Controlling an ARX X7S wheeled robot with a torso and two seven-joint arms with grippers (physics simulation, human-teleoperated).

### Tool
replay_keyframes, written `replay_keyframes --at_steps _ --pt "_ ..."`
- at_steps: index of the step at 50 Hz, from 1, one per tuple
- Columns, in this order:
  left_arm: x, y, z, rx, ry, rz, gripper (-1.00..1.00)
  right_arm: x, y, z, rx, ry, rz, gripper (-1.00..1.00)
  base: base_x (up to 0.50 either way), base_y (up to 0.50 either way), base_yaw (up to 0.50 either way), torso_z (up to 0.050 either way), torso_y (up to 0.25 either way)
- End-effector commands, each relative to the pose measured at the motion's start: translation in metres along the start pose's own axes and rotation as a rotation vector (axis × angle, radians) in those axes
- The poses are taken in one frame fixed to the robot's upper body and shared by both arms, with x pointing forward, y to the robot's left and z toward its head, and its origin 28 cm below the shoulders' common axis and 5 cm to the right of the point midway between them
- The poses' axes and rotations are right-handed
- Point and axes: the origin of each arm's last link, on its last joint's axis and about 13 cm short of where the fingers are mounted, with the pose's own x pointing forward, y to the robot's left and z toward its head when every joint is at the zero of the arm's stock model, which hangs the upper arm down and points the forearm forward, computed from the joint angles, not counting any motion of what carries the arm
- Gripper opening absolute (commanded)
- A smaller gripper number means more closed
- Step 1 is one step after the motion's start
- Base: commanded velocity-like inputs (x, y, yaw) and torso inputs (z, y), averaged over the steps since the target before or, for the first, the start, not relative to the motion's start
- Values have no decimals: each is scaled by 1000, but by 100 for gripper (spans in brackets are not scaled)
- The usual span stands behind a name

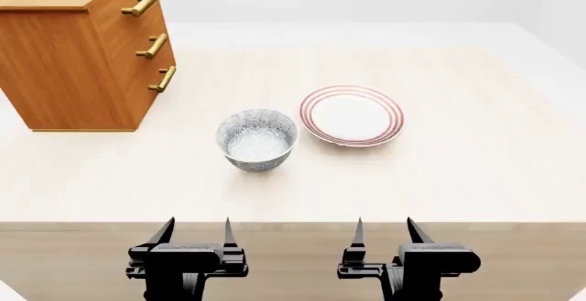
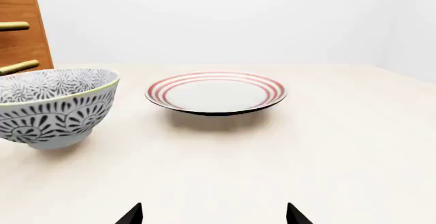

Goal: Open the bottom drawer of the cabinet.

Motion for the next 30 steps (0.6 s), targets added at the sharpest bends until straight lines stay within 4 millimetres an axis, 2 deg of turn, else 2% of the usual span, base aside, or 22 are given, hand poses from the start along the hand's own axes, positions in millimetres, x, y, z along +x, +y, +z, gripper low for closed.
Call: replay_keyframes --at_steps 1,14,16,22,30 --pt "0 1 0 -9 10 -2 100 0 0 1 6 1 -8 100 0 0 0 0 0" --pt "-1 -1 -3 28 9 -7 100 1 -1 -1 1 12 -39 100 0 0 0 0 0" --pt "-1 -1 -3 31 10 -8 100 0 0 -1 62 17 2 100 0 0 0 0 0" --pt "-1 -1 -4 40 9 -11 100 3 0 -4 1 23 -39 100 0 14 0 0 0" --pt "-2 -1 -4 48 5 -11 100 2 0 -3 6 24 -34 100 0 480 0 0 0"
